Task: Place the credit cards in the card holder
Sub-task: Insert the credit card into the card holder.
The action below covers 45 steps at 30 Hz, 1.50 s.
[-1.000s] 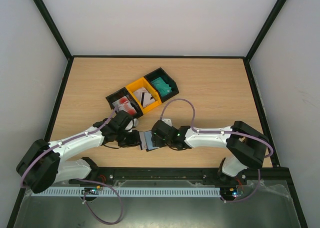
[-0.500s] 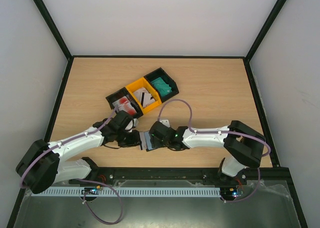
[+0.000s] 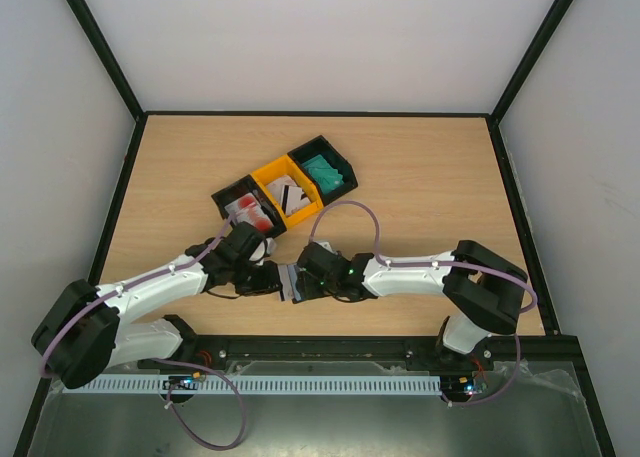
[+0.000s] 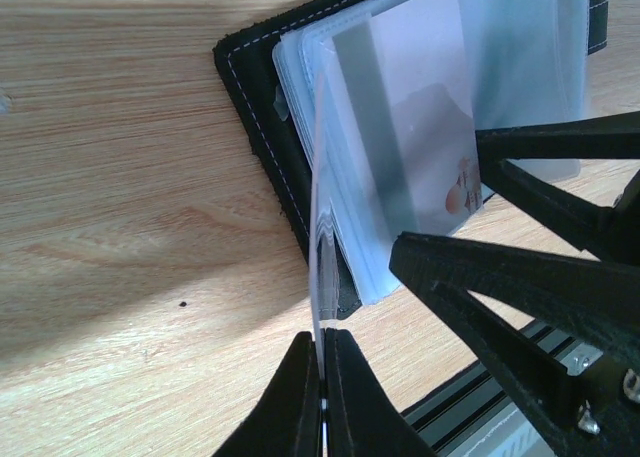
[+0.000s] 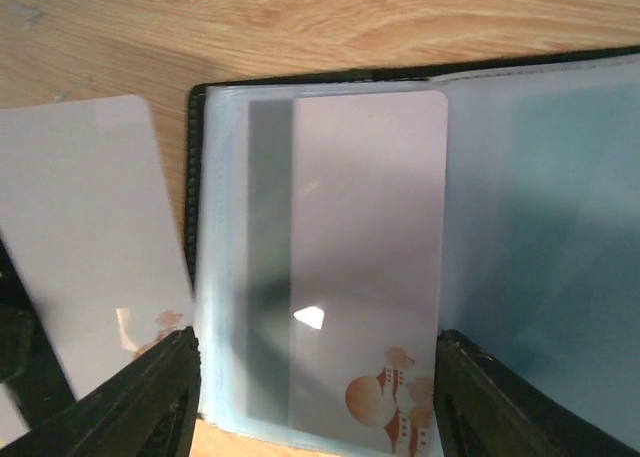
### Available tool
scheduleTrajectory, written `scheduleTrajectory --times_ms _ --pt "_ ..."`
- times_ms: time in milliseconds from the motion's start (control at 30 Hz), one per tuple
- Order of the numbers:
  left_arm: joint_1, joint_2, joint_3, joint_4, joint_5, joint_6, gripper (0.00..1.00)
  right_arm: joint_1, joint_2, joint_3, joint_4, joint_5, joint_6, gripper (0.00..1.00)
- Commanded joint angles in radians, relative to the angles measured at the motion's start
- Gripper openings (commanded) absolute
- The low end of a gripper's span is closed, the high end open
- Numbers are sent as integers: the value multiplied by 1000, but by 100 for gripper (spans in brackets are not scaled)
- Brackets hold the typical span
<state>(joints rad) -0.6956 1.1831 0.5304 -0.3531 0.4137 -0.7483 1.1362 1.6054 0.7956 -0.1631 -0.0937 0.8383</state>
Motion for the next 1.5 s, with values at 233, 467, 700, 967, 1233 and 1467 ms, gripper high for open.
scheduleTrajectory --times_ms 233,467,700,967,1233,1467 --pt "-4 -5 -16 -10 -9 1 2 7 -8 4 72 -93 -28 57" --pt "-4 -61 37 -79 -89 9 2 7 -94 5 -46 190 47 62" --pt "-4 -152 77 -71 -95 -4 2 -47 -190 -41 -118 310 37 69" --pt "-8 -149 30 95 -41 -92 2 -82 -117 -66 -155 210 -55 71" --pt "-61 -33 11 245 -85 -155 2 -92 -106 -124 -114 128 -21 49" --pt "-106 59 -44 401 -62 -191 2 -99 -100 -155 -77 114 18 36"
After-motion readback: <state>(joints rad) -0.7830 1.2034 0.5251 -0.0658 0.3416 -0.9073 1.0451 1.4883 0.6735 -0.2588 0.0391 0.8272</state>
